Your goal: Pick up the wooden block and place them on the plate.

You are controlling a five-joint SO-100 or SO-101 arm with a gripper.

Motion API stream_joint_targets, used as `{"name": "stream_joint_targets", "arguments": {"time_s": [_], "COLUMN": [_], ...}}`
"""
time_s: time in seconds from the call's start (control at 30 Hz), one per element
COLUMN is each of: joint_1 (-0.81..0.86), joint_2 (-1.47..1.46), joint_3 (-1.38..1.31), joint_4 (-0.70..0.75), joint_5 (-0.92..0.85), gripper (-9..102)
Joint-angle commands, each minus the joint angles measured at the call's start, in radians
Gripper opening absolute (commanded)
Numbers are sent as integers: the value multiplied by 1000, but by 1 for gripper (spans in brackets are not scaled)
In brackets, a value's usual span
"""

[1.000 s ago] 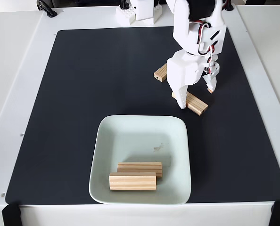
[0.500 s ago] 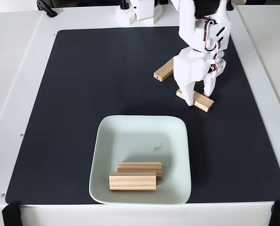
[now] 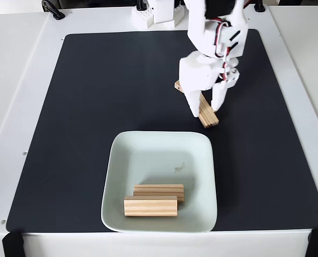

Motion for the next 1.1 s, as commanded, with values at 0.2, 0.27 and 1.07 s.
{"name": "stream_joint_targets", "arguments": {"time_s": [0.2, 0.27, 1.07], "joint_1": [-26, -26, 278], "joint_2": [425, 503, 666], "joint_3": [32, 89, 393], "joint_4": [-8, -23, -555], "joint_5": [561, 635, 1325], "gripper": [0, 0, -1]}}
